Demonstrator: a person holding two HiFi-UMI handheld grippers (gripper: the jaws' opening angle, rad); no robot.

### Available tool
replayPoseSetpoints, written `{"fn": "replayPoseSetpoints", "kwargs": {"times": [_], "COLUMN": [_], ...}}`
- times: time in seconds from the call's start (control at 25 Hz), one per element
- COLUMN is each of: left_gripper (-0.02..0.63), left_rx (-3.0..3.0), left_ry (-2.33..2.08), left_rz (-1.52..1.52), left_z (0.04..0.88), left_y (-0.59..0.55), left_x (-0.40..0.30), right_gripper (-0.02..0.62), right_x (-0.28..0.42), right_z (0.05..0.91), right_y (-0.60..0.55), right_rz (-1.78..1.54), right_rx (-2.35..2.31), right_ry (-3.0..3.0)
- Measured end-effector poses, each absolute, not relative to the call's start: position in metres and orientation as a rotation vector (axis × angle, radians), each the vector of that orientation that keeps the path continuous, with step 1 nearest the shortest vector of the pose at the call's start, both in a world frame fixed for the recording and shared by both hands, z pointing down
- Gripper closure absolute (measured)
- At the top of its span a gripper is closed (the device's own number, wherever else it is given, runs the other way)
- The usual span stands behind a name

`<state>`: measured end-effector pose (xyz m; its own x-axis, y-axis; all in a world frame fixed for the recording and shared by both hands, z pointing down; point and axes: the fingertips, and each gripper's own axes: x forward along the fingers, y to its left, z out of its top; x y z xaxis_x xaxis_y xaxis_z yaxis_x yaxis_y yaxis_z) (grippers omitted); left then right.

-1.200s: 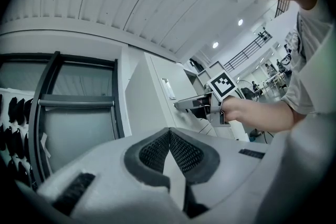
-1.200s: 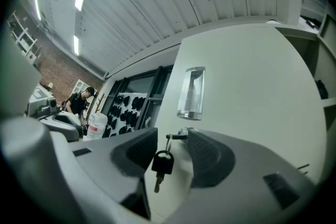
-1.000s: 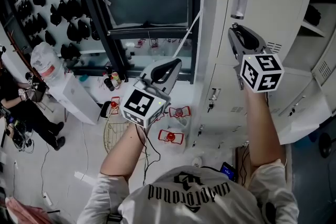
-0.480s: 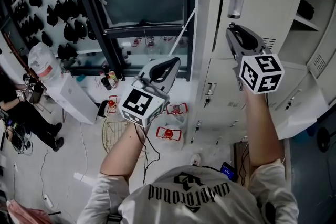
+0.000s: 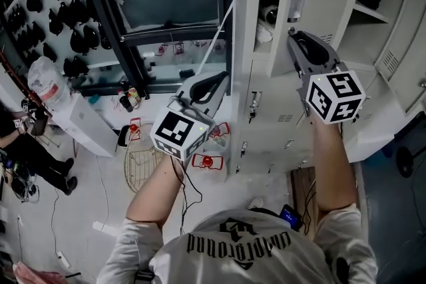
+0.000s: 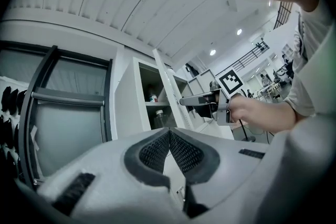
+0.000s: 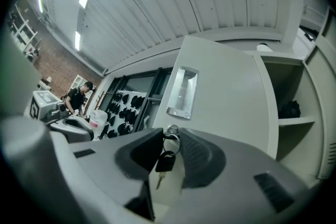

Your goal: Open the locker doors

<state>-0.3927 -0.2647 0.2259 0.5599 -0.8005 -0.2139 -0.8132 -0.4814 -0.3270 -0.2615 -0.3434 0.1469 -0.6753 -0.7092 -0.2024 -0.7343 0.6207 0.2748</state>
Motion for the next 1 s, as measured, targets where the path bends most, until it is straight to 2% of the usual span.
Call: {"fn": "replayPoseSetpoints", "kwargs": {"times": [0.56,1.0], "left_gripper": [0.598,0.598], "left_rx": [-2.406,-2.421], "left_ry": [1.227,1.197], "left_rz": [0.068,0.083], "left_z": [0.209,0.204], "left_y": [-0.262,-0.272], "left_x": [-0.309,-0.205], "right_gripper": [0.491,0.478], "right_x": [-0.189,-0.093], "right_z": [0.15,0.15], "right_y": [-0.297,-0.283], "right_rz": [0.531,0.516], "right_rx": [-1.122,-1.049], "right_ry": [2.813,2.839]}}
